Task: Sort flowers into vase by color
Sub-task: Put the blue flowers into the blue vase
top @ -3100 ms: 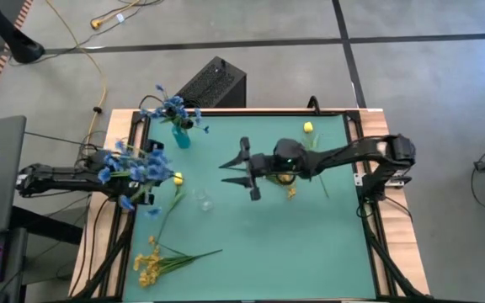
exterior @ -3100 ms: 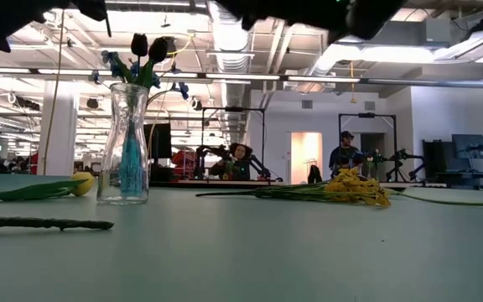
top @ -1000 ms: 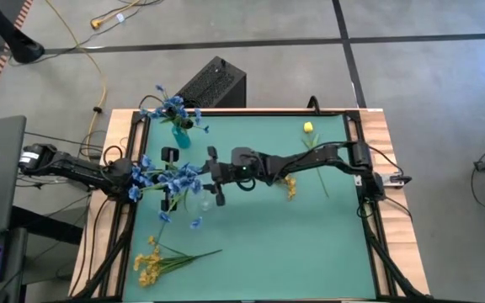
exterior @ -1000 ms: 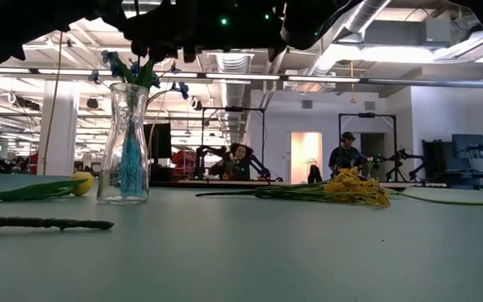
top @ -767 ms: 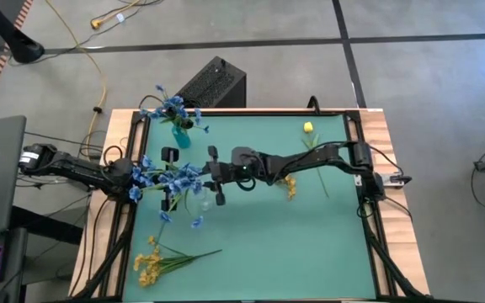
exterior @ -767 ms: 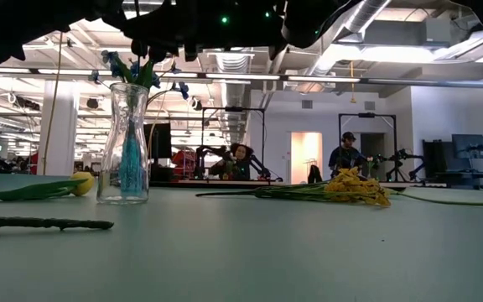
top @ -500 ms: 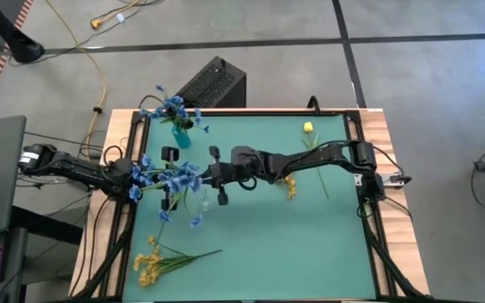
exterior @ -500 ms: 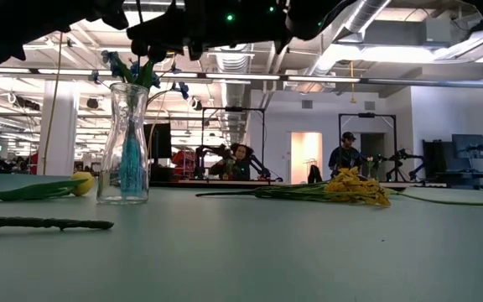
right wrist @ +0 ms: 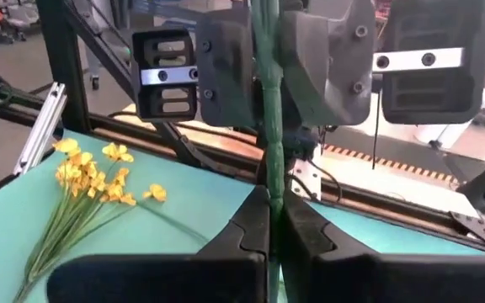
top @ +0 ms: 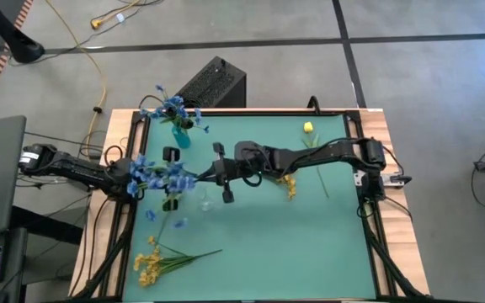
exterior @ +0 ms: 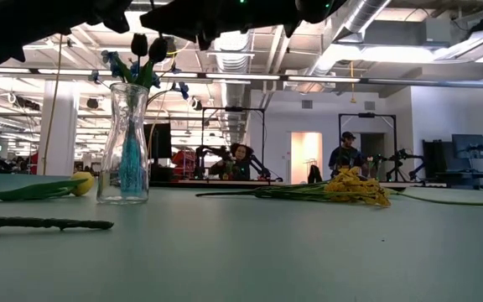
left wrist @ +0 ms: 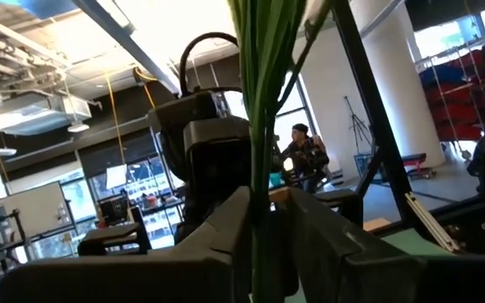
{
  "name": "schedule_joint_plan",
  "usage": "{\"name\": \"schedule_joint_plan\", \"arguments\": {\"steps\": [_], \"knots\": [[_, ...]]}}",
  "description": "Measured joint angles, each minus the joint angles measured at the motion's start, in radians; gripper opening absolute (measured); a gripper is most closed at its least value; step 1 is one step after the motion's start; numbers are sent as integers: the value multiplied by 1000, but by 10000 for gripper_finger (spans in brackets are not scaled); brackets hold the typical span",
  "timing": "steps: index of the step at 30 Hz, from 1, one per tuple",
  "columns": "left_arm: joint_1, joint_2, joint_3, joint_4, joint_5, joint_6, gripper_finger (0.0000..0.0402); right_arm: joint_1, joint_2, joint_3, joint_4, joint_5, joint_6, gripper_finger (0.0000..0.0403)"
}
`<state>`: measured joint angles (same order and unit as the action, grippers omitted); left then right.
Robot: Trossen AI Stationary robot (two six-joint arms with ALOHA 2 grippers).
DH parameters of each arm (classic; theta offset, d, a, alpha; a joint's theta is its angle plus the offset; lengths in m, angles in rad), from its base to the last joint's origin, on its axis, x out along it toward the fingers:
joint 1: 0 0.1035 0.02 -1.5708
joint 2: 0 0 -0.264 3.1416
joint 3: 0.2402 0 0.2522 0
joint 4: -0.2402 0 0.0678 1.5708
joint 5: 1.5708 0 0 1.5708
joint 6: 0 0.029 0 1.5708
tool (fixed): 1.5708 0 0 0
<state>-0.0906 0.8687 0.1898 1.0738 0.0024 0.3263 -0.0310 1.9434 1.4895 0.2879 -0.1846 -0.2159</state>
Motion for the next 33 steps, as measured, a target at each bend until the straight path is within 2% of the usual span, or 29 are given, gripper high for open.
{"name": "schedule_joint_plan", "arguments": {"steps": [11, 17, 27, 30, 33], "knots": [[0, 0, -1, -7, -23, -17, 64, -10, -1, 0, -52, 0, 6, 35], [0, 0, -1, -9, -24, -17, 64, -10, -2, 0, -126, 53, 4, 35], [-1, 0, -1, -17, -68, -17, 63, -13, -2, 0, -134, 63, -1, 36], [-1, 0, -1, -23, -69, -16, 51, -13, -2, 0, -135, 62, -5, 40], [-1, 0, -1, -27, -68, -5, 16, -13, -2, 0, -135, 62, -15, 57]]}}
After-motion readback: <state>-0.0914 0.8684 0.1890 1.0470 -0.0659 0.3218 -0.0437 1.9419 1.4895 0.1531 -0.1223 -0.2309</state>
